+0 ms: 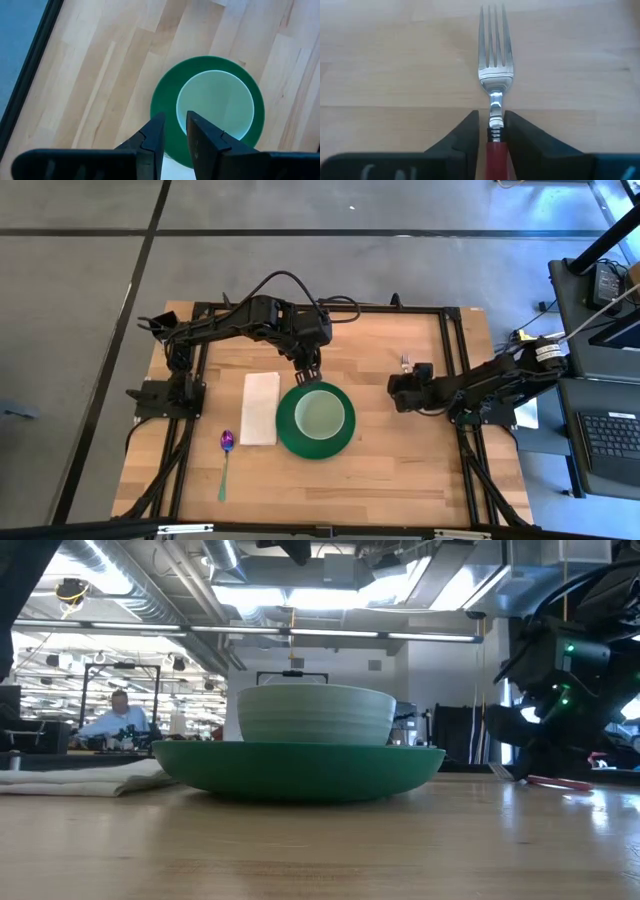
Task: Set table place
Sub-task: Move the pink fork beside the green plate
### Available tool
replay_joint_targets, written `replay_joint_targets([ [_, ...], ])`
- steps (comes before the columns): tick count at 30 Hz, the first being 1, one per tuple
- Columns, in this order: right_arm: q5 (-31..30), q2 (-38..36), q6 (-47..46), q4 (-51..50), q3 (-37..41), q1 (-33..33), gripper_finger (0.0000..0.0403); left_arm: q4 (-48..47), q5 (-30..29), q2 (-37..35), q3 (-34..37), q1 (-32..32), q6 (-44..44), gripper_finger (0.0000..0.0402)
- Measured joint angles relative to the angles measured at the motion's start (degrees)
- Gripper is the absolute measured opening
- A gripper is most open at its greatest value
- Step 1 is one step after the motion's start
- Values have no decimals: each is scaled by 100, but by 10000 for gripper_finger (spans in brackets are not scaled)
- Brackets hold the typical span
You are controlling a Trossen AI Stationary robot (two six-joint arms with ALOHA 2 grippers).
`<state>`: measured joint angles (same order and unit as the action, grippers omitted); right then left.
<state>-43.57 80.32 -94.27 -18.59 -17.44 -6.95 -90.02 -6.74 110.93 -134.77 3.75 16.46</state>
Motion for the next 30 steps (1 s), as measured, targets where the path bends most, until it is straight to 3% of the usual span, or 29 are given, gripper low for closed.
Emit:
replay_joint_targets([
  [4, -37, 67, -6, -81, -109, -44, 42, 0, 0, 0, 1, 0, 0, 71],
  [20, 153, 67, 8, -120, -561, -87, 42, 0, -4, 0, 1, 0, -11, 71],
  [30, 76, 59, 582, -1346, -1388, -82, 42, 0, -4, 0, 1, 0, -15, 71],
])
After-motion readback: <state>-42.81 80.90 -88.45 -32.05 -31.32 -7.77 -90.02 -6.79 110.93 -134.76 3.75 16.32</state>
